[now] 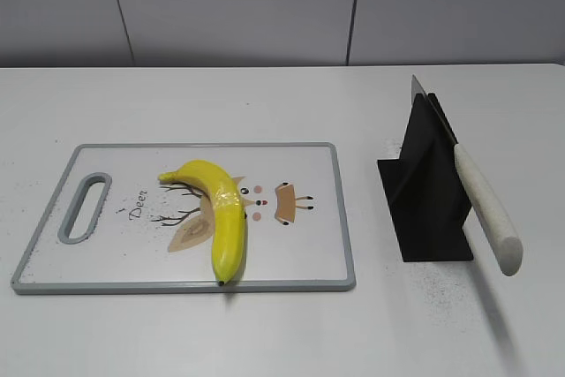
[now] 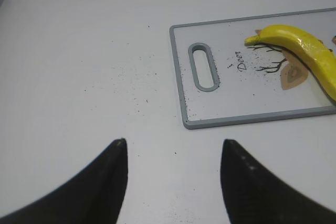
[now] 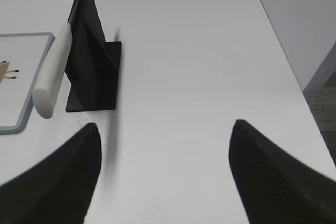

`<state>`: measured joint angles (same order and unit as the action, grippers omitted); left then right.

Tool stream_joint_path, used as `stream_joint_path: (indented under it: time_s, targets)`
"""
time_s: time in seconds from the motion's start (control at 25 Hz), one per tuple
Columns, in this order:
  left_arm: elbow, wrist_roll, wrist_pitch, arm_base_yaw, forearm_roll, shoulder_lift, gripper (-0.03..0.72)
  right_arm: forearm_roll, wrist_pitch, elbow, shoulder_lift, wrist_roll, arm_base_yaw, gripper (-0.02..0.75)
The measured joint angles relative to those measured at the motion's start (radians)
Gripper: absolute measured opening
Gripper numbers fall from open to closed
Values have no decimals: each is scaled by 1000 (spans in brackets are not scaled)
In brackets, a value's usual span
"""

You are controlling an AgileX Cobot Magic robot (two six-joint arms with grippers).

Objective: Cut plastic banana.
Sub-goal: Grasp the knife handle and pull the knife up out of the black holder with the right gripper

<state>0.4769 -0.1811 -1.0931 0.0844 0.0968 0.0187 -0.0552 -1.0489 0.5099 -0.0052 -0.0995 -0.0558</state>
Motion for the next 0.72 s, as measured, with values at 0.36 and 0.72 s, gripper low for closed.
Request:
stream_joint_path:
  time_s: [0.36, 0.72]
  targets:
    - [0, 0, 0, 0, 0, 0, 529, 0, 0, 0, 0, 0, 0, 572]
    - [0, 17, 0, 0, -10, 0, 529, -6, 8, 0, 11, 0, 0, 572]
